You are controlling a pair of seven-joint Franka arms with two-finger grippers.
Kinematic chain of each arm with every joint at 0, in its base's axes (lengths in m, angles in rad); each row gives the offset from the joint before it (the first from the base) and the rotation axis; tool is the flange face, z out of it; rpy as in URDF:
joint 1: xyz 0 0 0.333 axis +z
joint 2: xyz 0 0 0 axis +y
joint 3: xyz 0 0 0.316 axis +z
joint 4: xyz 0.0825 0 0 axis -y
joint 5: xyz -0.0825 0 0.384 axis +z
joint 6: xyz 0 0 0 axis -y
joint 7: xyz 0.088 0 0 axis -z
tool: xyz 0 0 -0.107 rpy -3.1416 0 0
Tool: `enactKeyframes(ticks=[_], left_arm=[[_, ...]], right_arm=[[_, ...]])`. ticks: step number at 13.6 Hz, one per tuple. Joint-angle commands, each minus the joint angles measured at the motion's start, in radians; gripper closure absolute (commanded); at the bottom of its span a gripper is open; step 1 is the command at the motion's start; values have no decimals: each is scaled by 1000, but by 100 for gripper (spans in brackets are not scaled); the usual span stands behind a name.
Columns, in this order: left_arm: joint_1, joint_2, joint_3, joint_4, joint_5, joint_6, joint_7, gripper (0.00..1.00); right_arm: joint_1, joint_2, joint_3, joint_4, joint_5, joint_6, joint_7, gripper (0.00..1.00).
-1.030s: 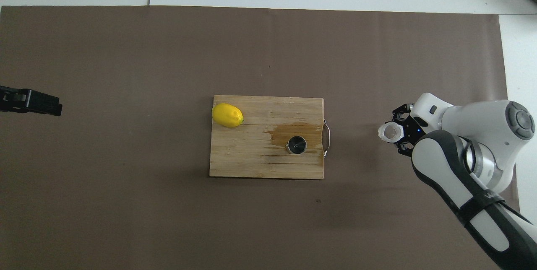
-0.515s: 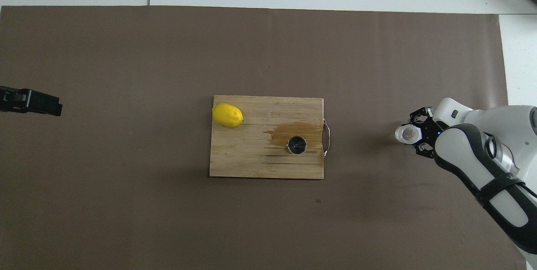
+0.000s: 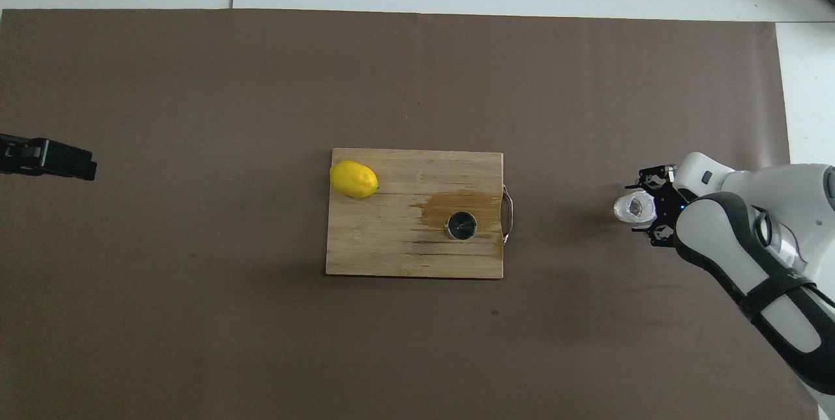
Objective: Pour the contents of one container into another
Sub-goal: 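Lower the white cup onto the table and open the right gripper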
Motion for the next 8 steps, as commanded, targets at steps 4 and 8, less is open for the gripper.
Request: enactKeyframes(ticks=[4,8], left_arm=[[10,-31,-5,-36,1,11,3,0],[10,-31,-5,-36,1,11,3,0]], right_arm=[[-48,-43,8,5,33,-37,-32,0],[-69,-103,0,18,17,-106,11,0]])
